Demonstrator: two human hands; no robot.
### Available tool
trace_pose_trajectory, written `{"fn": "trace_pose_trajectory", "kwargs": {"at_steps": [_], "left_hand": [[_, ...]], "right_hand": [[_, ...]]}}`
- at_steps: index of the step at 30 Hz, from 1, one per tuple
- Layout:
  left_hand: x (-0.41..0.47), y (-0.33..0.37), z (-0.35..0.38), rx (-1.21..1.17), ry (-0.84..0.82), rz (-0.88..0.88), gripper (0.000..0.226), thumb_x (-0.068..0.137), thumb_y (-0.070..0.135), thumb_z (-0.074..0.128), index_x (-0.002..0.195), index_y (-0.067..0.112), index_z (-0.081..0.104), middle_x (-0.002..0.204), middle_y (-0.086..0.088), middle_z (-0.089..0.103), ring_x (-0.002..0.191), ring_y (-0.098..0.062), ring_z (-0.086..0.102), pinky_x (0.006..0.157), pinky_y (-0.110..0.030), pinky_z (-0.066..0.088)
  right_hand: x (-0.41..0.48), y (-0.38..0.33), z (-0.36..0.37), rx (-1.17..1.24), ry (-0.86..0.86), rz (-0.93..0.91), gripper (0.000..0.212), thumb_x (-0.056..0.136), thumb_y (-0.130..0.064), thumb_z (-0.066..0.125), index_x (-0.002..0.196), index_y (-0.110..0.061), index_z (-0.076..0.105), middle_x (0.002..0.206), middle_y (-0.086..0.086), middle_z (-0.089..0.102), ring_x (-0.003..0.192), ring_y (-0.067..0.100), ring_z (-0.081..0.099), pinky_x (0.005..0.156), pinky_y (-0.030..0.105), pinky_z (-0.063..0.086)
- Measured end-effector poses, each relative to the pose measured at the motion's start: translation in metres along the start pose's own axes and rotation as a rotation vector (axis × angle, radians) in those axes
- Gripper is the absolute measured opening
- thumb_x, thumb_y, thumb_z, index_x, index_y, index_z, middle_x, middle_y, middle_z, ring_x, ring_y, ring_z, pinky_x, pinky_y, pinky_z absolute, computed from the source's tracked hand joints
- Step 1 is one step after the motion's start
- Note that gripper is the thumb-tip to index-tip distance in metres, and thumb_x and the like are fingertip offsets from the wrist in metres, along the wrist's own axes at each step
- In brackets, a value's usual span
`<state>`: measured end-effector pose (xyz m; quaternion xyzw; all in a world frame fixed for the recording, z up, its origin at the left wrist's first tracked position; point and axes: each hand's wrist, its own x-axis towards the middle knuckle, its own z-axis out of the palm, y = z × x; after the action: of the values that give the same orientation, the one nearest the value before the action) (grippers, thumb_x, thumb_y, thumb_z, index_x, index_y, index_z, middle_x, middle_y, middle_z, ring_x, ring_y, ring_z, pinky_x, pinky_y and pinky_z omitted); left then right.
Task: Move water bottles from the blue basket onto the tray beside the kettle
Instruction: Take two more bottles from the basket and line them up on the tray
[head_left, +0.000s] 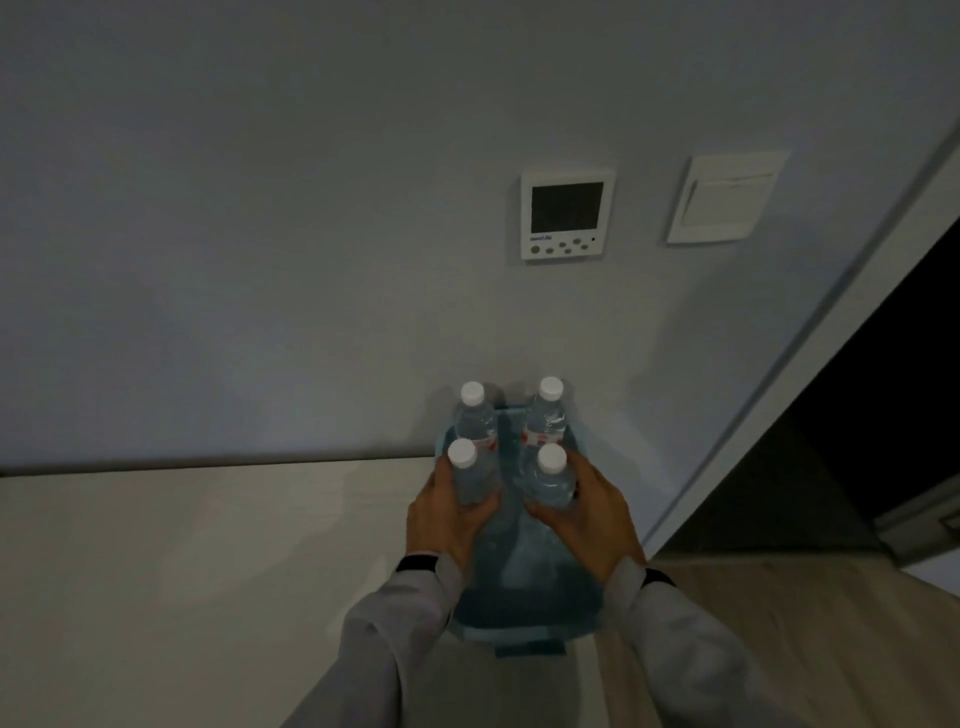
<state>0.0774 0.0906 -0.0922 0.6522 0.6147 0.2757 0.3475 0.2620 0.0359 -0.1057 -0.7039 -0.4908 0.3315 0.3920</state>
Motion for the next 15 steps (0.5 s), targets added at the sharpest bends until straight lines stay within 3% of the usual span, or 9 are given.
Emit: {"fn": "trace_pose_trajectory", "kwargs": {"at_steps": [6, 9, 13, 15], "left_hand": [[-0.014, 0.019, -0.045, -0.079, 0.09, 0.105, 0.064, 0.063, 0.059, 0.081, 0.114, 0.043, 0.045, 0.106, 0.005, 0.07, 0.094, -0.02, 0.069, 0.079, -0.031, 0.056], [-0.022, 0.025, -0.083, -0.088, 0.162, 0.16, 0.065, 0.059, 0.062, 0.077, 0.113, 0.04, 0.048, 0.099, 0.007, 0.072, 0.087, -0.015, 0.069, 0.076, -0.036, 0.061], [-0.039, 0.017, -0.144, -0.083, 0.236, 0.202, 0.063, 0.058, 0.061, 0.076, 0.113, 0.045, 0.05, 0.098, 0.008, 0.073, 0.085, -0.012, 0.07, 0.076, -0.038, 0.062], [-0.054, 0.005, -0.176, -0.072, 0.276, 0.201, 0.06, 0.057, 0.061, 0.075, 0.11, 0.05, 0.049, 0.093, 0.012, 0.072, 0.081, -0.003, 0.069, 0.075, -0.035, 0.061]], "right_hand": [[-0.012, -0.042, -0.025, -0.019, 0.038, -0.138, 0.072, 0.068, -0.054, 0.081, 0.13, -0.049, 0.044, 0.129, -0.015, 0.062, 0.113, 0.008, 0.059, 0.098, 0.027, 0.049], [-0.021, -0.075, -0.032, -0.037, 0.046, -0.239, 0.07, 0.07, -0.047, 0.083, 0.129, -0.049, 0.045, 0.125, -0.016, 0.063, 0.109, 0.007, 0.059, 0.091, 0.02, 0.047], [-0.034, -0.122, -0.018, -0.018, 0.024, -0.327, 0.068, 0.069, -0.047, 0.083, 0.127, -0.045, 0.049, 0.122, -0.013, 0.066, 0.108, 0.011, 0.064, 0.096, 0.034, 0.053], [-0.044, -0.145, 0.0, -0.027, -0.006, -0.379, 0.071, 0.068, -0.049, 0.081, 0.13, -0.041, 0.047, 0.123, -0.011, 0.066, 0.111, 0.014, 0.064, 0.098, 0.041, 0.053]]}}
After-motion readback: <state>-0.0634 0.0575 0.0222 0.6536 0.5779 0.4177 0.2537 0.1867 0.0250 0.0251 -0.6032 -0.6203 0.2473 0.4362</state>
